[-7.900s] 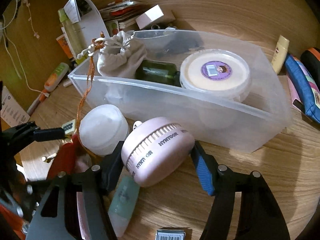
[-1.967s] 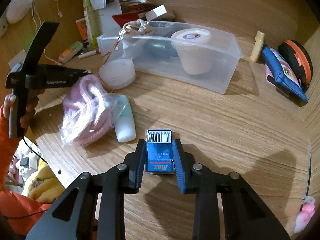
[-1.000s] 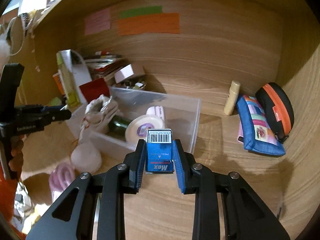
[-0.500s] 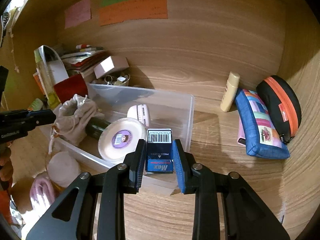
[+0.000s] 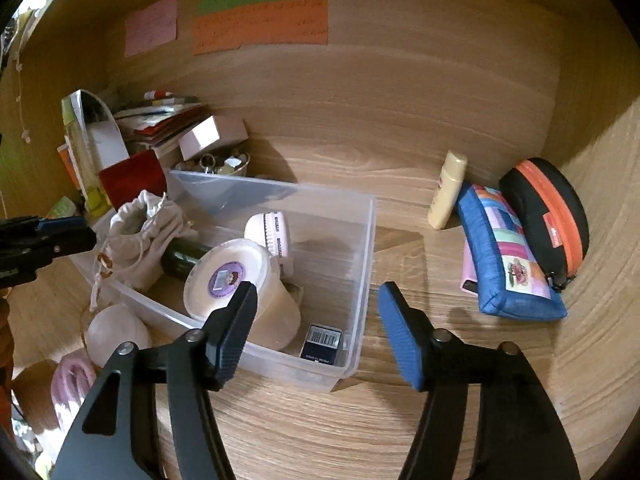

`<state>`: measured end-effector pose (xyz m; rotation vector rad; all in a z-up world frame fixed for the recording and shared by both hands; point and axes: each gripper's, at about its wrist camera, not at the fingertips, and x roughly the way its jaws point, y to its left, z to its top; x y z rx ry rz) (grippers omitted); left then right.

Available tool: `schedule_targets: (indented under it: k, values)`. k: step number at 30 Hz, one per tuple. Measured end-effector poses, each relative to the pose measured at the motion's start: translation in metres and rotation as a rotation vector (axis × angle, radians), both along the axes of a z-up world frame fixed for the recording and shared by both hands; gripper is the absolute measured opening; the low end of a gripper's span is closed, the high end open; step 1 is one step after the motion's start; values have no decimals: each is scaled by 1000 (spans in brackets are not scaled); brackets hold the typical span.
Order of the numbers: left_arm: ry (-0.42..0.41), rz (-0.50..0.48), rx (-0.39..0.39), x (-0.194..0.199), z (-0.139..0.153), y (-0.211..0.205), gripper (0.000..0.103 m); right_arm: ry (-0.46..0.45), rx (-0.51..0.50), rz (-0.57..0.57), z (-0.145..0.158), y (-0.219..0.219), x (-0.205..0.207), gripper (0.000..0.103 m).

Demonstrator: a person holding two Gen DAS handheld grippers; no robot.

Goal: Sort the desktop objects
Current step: 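Carry the blue Max box and domino tile toward the clear box, then release the Max box and domino tile into the clear box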

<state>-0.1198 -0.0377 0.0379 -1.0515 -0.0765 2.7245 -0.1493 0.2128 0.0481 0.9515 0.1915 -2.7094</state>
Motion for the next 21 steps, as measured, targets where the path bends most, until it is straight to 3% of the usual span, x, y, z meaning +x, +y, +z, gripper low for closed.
schedule_targets:
  k: [6, 12, 16, 21]
  values:
    - [21, -15, -28, 19, 3, 3, 66, 31, -18, 10, 12, 1, 19, 70]
    - [-40, -50, -17, 38, -8, 3, 76, 54, -13, 61, 15, -7, 47, 74]
    - [-62, -77, -25, 53, -14, 13, 90, 32, 4, 93, 4, -11, 63, 74]
    - [-110, -151, -88, 77, -38, 38, 91, -35, 27, 107, -20, -11, 76, 74]
